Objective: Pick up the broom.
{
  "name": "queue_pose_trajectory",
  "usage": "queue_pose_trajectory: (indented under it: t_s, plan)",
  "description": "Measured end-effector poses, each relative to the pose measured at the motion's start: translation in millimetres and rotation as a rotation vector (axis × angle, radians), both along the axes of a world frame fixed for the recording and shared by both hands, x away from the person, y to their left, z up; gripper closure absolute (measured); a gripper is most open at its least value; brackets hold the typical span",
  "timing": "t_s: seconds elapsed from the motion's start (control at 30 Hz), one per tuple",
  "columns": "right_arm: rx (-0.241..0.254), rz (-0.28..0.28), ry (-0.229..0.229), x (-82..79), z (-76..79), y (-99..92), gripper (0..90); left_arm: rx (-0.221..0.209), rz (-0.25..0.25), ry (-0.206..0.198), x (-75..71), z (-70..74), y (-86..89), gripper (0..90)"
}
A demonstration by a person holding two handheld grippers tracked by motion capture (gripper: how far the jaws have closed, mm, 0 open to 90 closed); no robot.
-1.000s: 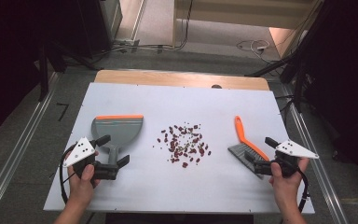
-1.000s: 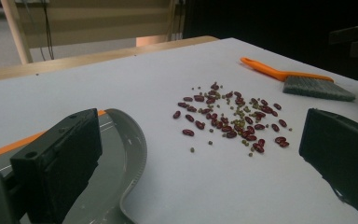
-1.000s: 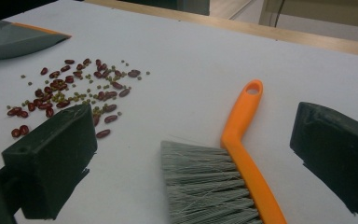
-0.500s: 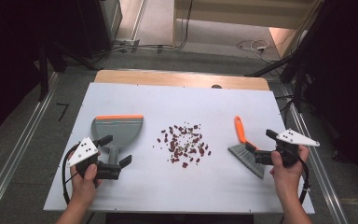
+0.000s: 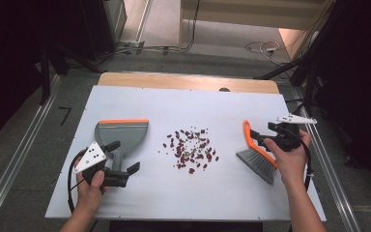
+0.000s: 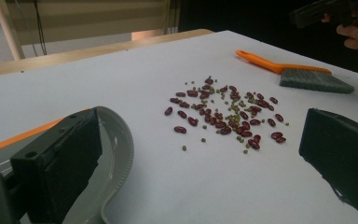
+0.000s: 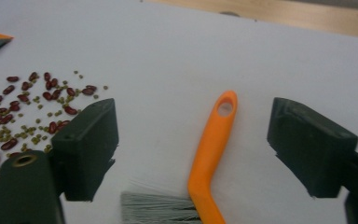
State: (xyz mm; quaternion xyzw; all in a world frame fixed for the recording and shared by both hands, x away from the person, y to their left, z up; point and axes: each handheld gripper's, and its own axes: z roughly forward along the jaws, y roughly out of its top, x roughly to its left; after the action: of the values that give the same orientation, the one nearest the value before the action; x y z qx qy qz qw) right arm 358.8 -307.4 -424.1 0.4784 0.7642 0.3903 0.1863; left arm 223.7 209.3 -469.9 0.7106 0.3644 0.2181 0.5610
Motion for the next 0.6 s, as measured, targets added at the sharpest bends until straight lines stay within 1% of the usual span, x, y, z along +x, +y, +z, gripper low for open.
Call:
queue_pose_trajectory:
  t_s: [0.03,0.07,0.13,0.17,0.2,0.23,0.27,0.3,0.33,0.4,0.43,0.47,0.53,0.6]
  plan:
    - [0.010,-0.015,0.041,6.3,-3.9,2.5,30.1,0.003,-0.004,0.001,0.3,-0.1,-0.1,0.0]
    - [0.000,-0.020,0.055,8.2,-5.9,4.0,32.2,0.002,-0.013,0.002,1.0,-0.2,-0.4,0.0]
    - [-0.044,-0.019,0.078,11.5,-11.4,7.8,38.8,0.001,-0.019,0.002,1.3,-0.2,-0.5,0.0]
    - [-0.044,-0.019,0.078,11.5,-11.4,7.8,38.8,0.001,-0.019,0.002,1.3,-0.2,-0.5,0.0]
    - [-0.077,-0.022,0.090,13.1,-15.6,9.4,40.2,-0.001,-0.020,0.002,1.2,-0.2,-0.5,0.0]
    - [-0.086,-0.029,0.094,14.1,-17.4,9.3,42.9,0.002,-0.023,0.004,1.0,-0.2,-0.4,0.0]
    - [-0.094,-0.032,0.109,15.1,-19.2,8.3,46.9,0.002,-0.024,0.006,0.9,-0.3,-0.5,0.0]
    - [-0.088,-0.022,0.128,16.0,-20.7,7.2,47.7,0.000,-0.025,0.006,0.8,-0.4,-0.7,0.0]
    - [-0.095,-0.014,0.144,16.6,-22.6,7.0,49.9,-0.001,-0.026,0.006,0.7,-0.4,-0.9,0.0]
    - [-0.138,-0.014,0.162,16.3,-26.8,8.7,52.8,0.002,-0.027,0.007,0.5,-0.3,-1.1,0.0]
    - [-0.143,-0.029,0.181,16.0,-28.8,10.2,53.8,0.002,-0.027,0.007,0.5,-0.3,-1.1,0.0]
    - [-0.133,-0.043,0.200,16.3,-31.0,11.1,55.6,0.000,-0.028,0.007,0.6,-0.6,-1.6,0.0]
    - [-0.129,-0.052,0.236,18.3,-36.3,12.5,58.0,0.000,-0.028,0.008,0.8,-0.8,-2.6,0.0]
    - [-0.161,-0.059,0.248,19.7,-40.4,14.5,58.0,0.005,-0.030,0.010,0.6,-0.7,-3.3,0.0]
